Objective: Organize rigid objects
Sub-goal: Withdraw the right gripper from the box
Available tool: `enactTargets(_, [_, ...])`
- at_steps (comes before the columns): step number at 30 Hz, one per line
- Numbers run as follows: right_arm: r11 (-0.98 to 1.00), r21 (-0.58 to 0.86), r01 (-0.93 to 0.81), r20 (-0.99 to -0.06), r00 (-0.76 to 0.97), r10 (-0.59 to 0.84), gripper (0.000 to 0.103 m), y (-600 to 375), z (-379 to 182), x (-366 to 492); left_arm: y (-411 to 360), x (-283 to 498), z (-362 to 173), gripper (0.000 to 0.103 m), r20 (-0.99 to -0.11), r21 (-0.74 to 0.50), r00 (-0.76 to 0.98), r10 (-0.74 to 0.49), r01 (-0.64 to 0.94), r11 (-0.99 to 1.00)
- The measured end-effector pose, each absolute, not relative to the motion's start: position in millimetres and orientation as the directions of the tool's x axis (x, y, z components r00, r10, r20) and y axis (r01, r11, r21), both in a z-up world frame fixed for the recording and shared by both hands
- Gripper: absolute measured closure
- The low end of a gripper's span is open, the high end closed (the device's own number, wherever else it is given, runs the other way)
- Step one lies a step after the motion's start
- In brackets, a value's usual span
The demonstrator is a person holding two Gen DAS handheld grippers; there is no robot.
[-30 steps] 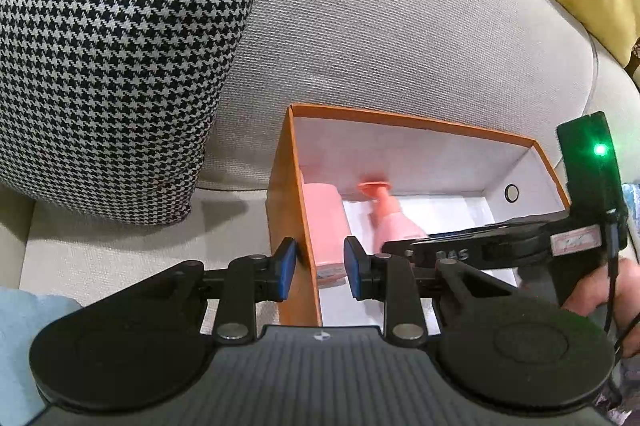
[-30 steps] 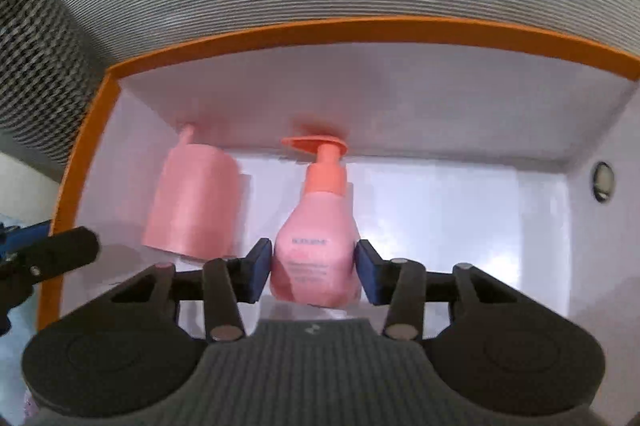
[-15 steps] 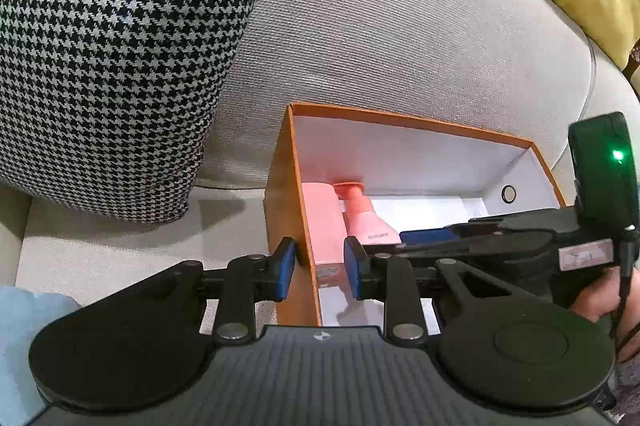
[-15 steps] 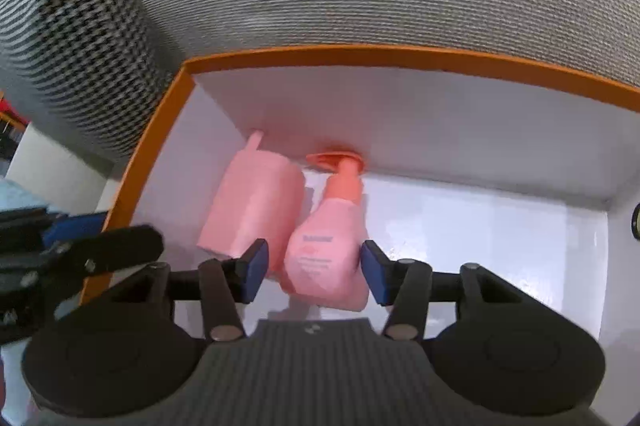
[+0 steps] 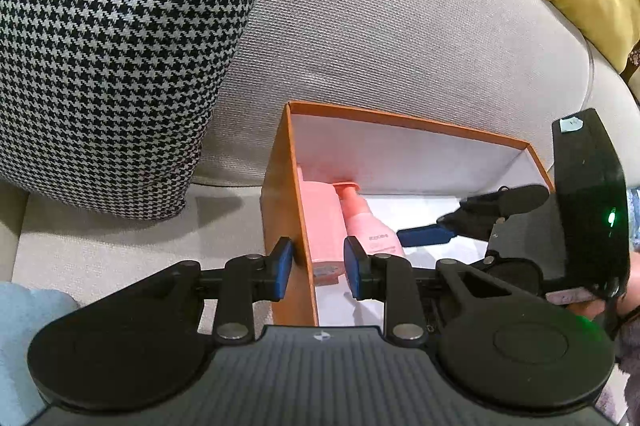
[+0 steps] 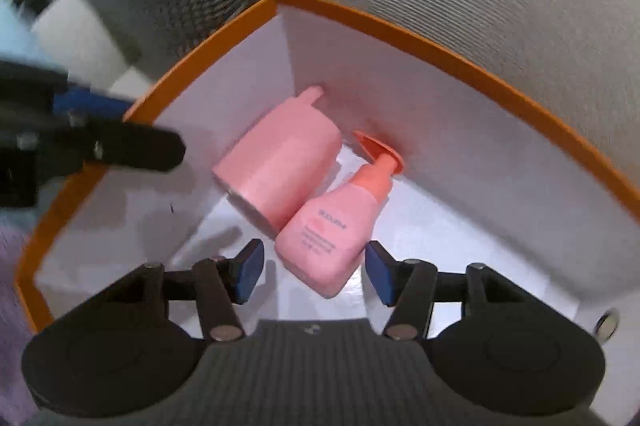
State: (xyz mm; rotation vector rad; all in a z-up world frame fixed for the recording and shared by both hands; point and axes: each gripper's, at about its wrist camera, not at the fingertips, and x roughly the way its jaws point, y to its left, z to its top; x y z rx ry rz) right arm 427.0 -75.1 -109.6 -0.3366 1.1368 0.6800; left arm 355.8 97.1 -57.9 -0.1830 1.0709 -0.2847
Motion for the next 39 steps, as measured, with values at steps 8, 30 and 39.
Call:
enactTargets(8, [0.773, 0.095, -0.627, -0.901, 0.276, 0.335, 0.05, -70, -105, 431, 87, 357, -60, 0.072, -0.84, -0.276, 0.446, -0.31, 0.141, 0.951])
enactTargets(30, [0.886, 0.115, -0.449, -0.83, 0.447, 0.334, 0.034, -110, -45, 388, 76, 297, -19, 0.071, -0.707, -0.272, 0.642, -0.297, 0.141, 0.952])
enactTargets(39, [0.927, 0.224, -0.301, -0.7, 0.612, 0.368, 0.035, -156, -6, 306, 64, 235, 7, 0.071, -0.656, -0.283, 0.677, -0.334, 0.19, 0.94])
